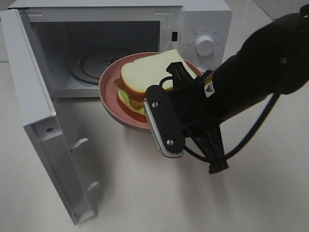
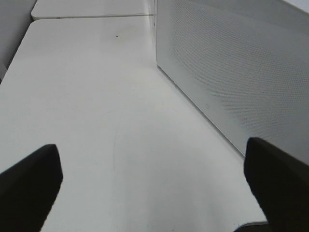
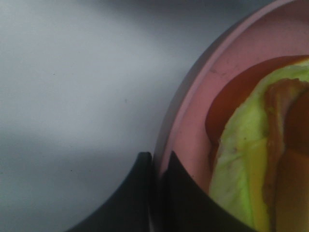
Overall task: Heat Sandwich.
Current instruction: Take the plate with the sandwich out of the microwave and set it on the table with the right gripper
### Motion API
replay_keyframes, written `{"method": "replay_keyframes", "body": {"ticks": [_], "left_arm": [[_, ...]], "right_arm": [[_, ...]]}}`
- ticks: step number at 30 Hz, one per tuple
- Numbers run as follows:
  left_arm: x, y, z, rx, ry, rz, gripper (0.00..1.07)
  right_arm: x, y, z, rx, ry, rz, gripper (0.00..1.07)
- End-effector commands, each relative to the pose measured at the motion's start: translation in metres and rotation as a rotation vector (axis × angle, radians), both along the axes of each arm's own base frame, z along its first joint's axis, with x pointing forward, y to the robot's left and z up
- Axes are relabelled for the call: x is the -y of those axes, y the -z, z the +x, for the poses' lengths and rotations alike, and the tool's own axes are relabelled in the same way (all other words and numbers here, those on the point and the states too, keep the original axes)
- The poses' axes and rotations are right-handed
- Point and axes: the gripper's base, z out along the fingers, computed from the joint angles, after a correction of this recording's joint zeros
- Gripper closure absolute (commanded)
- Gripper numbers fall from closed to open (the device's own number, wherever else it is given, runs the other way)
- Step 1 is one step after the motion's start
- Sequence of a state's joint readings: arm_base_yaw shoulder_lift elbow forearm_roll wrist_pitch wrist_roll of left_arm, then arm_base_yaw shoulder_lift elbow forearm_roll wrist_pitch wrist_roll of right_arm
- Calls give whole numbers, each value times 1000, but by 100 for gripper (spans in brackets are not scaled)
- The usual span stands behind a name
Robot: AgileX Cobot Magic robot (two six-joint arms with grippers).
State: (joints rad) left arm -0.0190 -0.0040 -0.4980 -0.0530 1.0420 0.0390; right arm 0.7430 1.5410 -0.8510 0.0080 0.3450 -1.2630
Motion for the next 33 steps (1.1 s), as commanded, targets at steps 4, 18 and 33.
{"method": "replay_keyframes", "body": {"ticks": [4, 18, 33], "left_arm": [[0, 1, -3, 23, -8, 0, 10], [0, 1, -3, 23, -8, 0, 10], [0, 1, -3, 23, -8, 0, 10]], "right_arm": [[11, -7, -13, 24, 5, 29, 107], [41, -9, -45, -32, 108, 54, 107], [67, -18, -64, -28, 215, 26, 107]]}}
